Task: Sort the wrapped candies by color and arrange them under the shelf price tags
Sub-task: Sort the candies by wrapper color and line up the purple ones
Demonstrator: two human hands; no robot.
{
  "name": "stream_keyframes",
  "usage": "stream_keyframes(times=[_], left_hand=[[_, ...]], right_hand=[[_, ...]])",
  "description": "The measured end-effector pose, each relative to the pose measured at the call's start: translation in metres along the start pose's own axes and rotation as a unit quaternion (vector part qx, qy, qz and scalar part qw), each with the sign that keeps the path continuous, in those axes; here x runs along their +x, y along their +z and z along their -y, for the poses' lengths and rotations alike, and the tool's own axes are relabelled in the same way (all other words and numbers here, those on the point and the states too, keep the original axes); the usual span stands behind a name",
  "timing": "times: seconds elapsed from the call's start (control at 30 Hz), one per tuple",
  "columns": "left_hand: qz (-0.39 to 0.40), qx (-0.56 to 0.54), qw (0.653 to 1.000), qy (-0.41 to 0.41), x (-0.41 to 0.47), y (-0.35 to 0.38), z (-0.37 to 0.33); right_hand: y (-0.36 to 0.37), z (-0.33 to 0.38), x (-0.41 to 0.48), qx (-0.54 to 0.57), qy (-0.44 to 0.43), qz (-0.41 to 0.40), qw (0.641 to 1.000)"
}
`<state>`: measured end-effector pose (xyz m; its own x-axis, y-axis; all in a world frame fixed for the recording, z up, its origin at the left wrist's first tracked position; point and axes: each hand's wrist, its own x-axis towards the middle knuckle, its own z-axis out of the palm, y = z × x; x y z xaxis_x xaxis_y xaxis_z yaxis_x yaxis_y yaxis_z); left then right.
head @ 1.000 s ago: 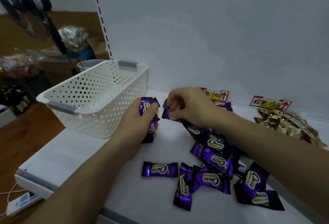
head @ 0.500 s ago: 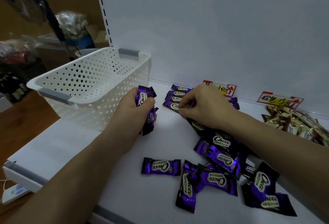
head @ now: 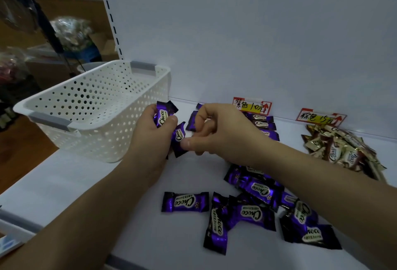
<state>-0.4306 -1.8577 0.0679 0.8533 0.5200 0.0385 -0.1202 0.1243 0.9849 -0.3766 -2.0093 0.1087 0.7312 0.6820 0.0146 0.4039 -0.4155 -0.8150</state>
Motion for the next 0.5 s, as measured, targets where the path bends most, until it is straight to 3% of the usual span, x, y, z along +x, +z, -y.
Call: stream_keyframes(times=[0.13,0.27,0.37,0.5], left_hand=[[0.02,-0.053,0.998,-0.026,-0.004,0.001,-0.002],[0.047,-0.021,0.998,-0.033,-0.007,0.0,-0.004],[0.075,0.044,0.996,-0.014,-0.009,-0.001,-0.006],[0.097,0.046,0.994,-0.021,-0.009,-0.003,-0.007]], right_hand=[[-0.011,-0.004,-0.006,0.063,0.027,-0.004,0.998],[-0.03,-0.026,-0.012,-0.025,-0.001,-0.091,0.996],[-0.029,-0.045,-0.019,-0.152,-0.033,-0.08,0.985],[-0.029,-0.052,-0.035,-0.113,-0.032,-0.065,0.991]])
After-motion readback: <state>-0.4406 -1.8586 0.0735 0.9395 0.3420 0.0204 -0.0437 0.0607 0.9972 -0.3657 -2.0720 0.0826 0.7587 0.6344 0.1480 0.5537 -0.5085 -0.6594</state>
